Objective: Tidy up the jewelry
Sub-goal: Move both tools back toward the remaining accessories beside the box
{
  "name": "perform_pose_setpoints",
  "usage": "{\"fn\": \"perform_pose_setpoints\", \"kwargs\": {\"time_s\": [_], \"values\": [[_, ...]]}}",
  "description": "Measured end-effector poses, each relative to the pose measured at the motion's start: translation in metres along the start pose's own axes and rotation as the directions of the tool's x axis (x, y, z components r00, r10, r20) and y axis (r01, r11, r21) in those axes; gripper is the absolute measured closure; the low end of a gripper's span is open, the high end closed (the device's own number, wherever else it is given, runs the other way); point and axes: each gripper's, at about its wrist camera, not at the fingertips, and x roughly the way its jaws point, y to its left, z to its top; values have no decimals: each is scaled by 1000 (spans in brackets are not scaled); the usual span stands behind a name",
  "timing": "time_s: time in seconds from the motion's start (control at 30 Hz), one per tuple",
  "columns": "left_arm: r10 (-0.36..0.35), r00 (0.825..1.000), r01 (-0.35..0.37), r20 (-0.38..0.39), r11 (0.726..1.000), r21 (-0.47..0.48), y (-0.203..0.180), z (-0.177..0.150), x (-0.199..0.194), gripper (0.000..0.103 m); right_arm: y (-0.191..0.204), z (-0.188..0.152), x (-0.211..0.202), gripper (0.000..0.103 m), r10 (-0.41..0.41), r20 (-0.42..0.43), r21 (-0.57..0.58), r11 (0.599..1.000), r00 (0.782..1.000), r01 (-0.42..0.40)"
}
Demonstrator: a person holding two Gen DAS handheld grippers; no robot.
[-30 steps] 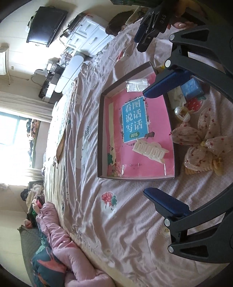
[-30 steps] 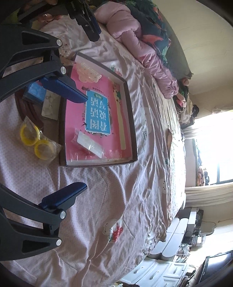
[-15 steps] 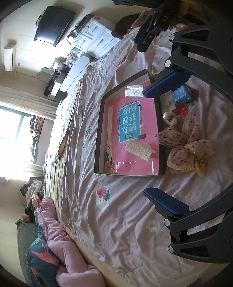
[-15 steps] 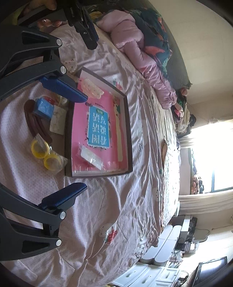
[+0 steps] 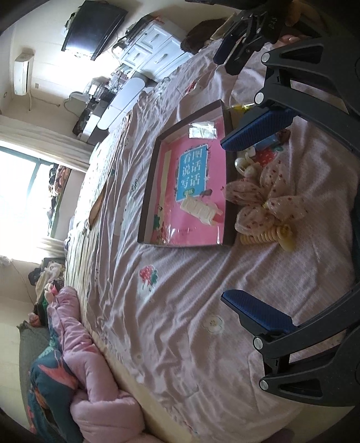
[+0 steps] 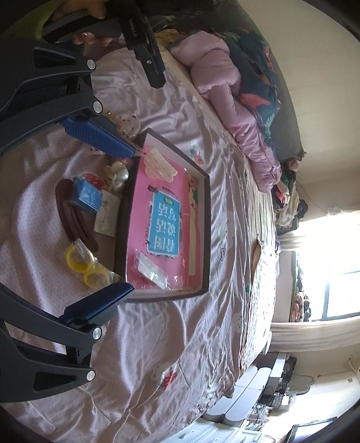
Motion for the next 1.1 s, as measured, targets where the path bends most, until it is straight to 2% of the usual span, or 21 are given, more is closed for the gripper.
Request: {"fn": "perform_pose_setpoints", "kwargs": {"time_s": [0.3, 0.67, 0.9, 1.1], "values": [[30, 999, -30, -25, 1000, -2, 9, -12, -2, 12, 13, -13, 5, 14, 25, -33, -31, 999, 999, -26], [56, 996, -52, -70, 997, 55, 3, -25, 12, 12, 25, -29, 18, 14, 46, -81, -67, 996, 996, -52], [19, 994, -10, -112, 997, 78, 1, -32, 26, 12, 28, -40, 32, 14, 61, -113, -73, 995, 992, -69], [-24, 986, 40, -166, 995, 93, -2, -37, 42, 19, 31, -47, 46, 14, 72, -145, -76, 994, 987, -83]]}}
